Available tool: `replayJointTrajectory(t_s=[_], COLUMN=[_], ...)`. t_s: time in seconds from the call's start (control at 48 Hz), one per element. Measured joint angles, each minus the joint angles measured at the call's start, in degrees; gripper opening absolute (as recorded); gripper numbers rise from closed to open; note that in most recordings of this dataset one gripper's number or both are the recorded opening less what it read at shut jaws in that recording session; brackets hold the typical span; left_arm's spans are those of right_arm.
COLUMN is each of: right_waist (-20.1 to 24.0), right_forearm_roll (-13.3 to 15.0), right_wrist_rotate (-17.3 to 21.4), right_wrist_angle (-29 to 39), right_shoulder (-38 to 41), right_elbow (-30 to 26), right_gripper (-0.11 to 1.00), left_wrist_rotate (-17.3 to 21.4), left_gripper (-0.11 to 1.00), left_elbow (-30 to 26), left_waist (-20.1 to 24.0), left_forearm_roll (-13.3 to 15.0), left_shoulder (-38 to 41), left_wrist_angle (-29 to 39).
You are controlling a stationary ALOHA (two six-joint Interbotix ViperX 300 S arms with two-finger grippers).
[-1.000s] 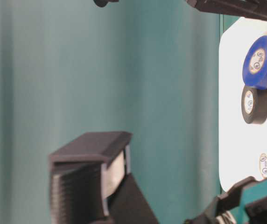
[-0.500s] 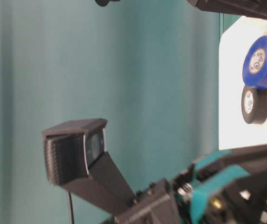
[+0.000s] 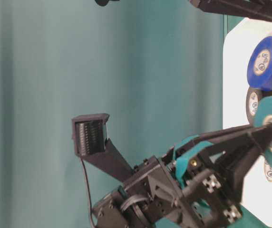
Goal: Put the tape alternately from left to right into the white case.
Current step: 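Carry the teal roll up into the white tray with the left gripper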
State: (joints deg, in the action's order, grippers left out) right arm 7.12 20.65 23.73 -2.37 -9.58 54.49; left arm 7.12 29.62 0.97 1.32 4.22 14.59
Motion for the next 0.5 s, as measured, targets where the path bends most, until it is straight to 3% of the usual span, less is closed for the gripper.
replayJointTrajectory(t_s=[0.5], right_waist=[0.0], right_forearm_roll=[0.0], right_wrist_rotate=[0.0], right_wrist_angle=[-0.3], right_shoulder=[0.0], right_elbow=[0.1], right_gripper=[0.76], left_wrist_rotate=[5.9], left_gripper=[0.24], left_elbow=[-1.8], left_waist=[10.3], left_forearm_roll=[0.0], left_shoulder=[0.3], left_wrist_angle=[-0.7])
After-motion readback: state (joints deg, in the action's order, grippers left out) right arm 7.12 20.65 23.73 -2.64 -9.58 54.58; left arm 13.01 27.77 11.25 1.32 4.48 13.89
